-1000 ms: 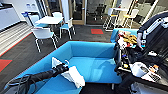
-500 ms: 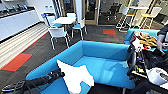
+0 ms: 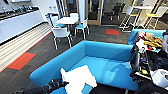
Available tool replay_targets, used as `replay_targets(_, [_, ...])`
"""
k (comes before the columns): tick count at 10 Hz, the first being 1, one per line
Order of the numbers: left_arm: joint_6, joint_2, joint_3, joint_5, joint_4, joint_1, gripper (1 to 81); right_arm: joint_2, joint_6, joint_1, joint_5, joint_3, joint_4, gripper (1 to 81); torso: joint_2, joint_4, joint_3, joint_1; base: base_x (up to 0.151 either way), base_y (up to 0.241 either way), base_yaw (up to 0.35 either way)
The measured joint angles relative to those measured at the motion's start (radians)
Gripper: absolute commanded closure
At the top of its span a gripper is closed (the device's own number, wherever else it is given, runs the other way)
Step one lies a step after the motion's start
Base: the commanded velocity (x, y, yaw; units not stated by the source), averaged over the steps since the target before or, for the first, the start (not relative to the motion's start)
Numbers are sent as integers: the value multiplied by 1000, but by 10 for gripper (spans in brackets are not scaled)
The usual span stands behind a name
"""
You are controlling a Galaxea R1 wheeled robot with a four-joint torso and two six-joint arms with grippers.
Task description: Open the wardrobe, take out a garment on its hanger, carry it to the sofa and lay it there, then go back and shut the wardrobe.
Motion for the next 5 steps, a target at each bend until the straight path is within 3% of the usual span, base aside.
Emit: replay_targets(5, [2,-28,13,-43,72,135,10,0,0,0,0,-1,0,10,0,0,0,-1,0,0,0])
